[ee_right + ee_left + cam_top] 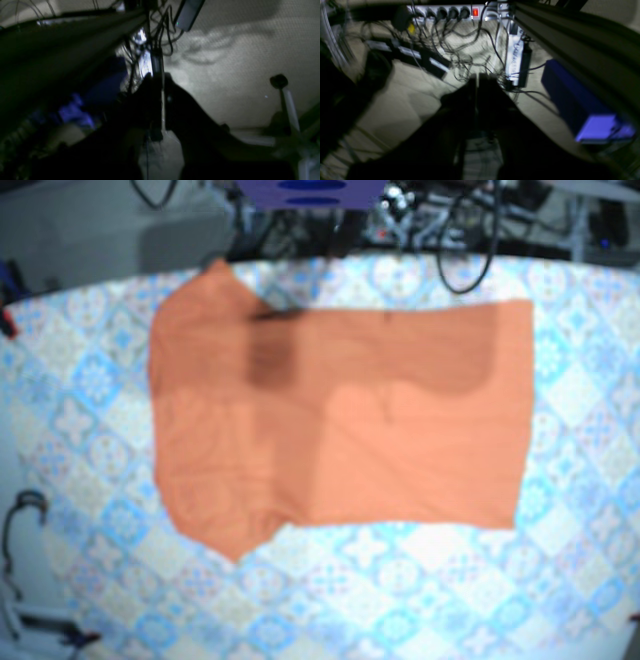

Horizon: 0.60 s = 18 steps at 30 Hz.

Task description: Fold the T-shirt properly

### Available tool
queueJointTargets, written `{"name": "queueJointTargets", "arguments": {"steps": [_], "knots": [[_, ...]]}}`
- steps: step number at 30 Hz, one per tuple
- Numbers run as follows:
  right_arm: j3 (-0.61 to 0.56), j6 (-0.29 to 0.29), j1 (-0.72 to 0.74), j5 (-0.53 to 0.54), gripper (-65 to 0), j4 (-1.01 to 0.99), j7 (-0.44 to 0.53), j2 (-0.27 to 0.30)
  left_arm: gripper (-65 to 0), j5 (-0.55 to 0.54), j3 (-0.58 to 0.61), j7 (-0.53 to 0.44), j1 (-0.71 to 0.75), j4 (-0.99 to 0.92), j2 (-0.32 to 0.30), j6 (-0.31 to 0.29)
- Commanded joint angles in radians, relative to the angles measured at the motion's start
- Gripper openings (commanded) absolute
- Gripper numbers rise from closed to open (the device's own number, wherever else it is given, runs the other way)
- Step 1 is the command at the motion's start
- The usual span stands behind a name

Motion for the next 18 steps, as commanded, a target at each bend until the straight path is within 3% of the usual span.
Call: {"name": "queueJointTargets", "arguments": {"steps": [1, 6, 13, 18], "knots": [[-0.003, 0.002, -0.068, -0.004, -64.2, 0.014, -0.005, 0.002, -64.8, -0.001, 0.039, 0.003, 0.053, 0.041, -0.049, 0.013], [-0.003, 0.002, -0.231, -0.004, -64.2, 0.114, 0.084, 0.093, -64.8, -0.001, 0.147, 0.004, 0.231, 0.323, -0.186, 0.016], [-0.003, 0.002, -0.380, -0.004, -64.2, 0.158, 0.221, 0.193, -64.8, -0.001, 0.194, -0.001, 0.356, 0.480, -0.330, 0.016], [0.005, 0.002, -0.479, -0.006, -64.2, 0.207, 0.308, 0.276, -64.8, -0.001, 0.194, -0.120, 0.484, 0.636, -0.482, 0.016]]}}
